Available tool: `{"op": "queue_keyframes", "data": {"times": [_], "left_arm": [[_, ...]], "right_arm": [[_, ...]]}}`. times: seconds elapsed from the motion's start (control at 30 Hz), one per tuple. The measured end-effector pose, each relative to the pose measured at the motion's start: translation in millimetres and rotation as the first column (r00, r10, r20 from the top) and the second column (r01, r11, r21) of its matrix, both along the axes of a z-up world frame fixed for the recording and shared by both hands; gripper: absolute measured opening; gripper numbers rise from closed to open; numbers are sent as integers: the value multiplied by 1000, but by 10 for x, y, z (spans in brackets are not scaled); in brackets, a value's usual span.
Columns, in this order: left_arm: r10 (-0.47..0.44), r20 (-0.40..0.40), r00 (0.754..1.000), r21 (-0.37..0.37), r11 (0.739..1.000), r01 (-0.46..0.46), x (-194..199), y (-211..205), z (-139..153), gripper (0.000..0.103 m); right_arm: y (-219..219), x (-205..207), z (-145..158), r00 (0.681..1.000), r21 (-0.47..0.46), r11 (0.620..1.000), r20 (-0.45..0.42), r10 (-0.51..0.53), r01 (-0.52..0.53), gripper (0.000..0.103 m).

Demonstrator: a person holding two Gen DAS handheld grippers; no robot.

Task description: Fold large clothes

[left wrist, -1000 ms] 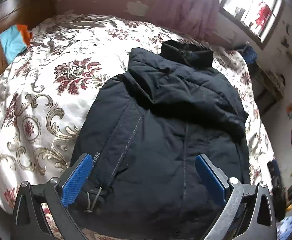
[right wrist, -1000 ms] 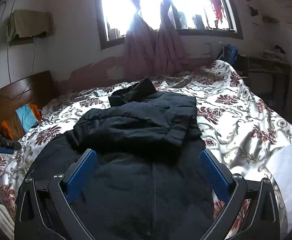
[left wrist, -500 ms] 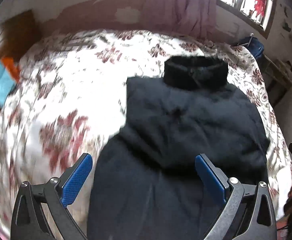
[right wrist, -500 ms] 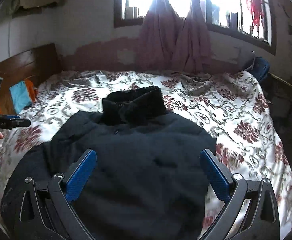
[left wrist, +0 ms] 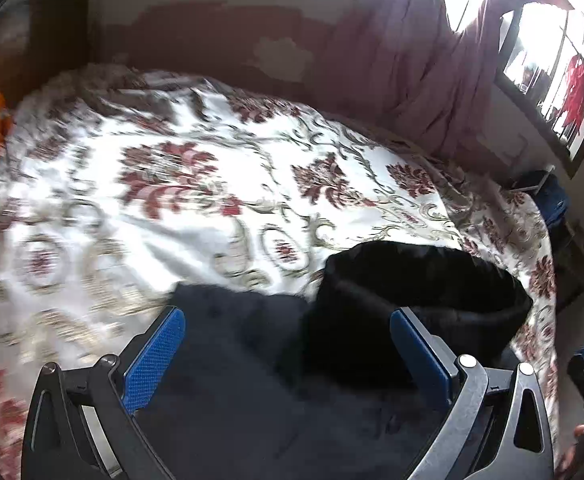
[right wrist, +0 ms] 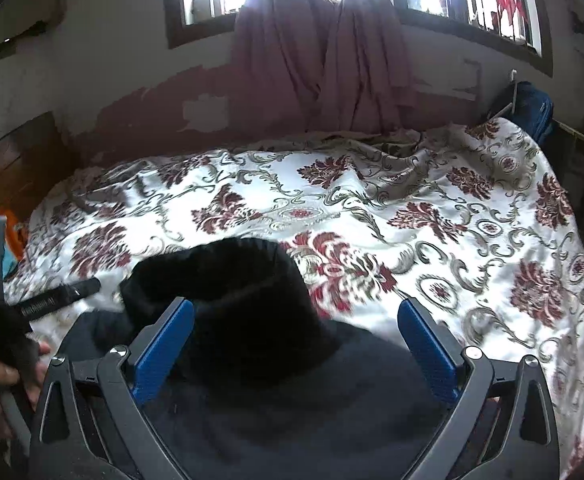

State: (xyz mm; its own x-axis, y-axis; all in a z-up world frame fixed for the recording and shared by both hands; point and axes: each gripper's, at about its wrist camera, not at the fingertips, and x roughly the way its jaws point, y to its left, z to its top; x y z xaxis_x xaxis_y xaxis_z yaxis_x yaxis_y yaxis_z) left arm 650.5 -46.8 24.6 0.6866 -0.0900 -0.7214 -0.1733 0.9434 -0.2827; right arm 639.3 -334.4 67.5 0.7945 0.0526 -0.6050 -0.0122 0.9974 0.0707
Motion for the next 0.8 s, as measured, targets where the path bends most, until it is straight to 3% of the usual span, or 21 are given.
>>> {"op": "queue_keyframes", "data": {"times": [0.13,0.23,0.27,0.33,0.37,0.4,0.47,0.67,0.8], "left_arm": [[-8,-64,998,2,1000,8,461,-64,-227,102],[-19,-86,996,-37,999,16,657,-102,-370,102],[-21,-81,996,-35,999,18,681,-113,-401,101],[-27,-75,997,-33,999,25,734,-116,-461,78],[-42,-72,997,-42,998,39,742,-112,-483,53],[-72,-70,995,-70,995,67,744,-103,-508,34],[-122,-38,992,-135,984,115,723,-62,-496,11],[-187,28,982,-56,981,188,332,-35,-307,7],[-252,35,967,67,966,249,-1,-67,-244,7]], "right_arm": [[112,346,-164,999,6,999,-11,-37,37,91],[155,477,-293,998,-3,998,-38,-57,57,45],[146,494,-323,998,9,999,-44,-52,52,23],[111,422,-354,998,47,997,-35,-58,59,19],[103,357,-347,998,65,997,-23,-50,52,16],[98,292,-329,999,65,997,-14,-40,41,14],[141,74,-268,1000,25,1000,15,8,-9,12],[60,-496,-223,993,-43,992,-9,118,-118,8],[69,-719,-396,989,-127,982,-51,136,-142,6]]}}
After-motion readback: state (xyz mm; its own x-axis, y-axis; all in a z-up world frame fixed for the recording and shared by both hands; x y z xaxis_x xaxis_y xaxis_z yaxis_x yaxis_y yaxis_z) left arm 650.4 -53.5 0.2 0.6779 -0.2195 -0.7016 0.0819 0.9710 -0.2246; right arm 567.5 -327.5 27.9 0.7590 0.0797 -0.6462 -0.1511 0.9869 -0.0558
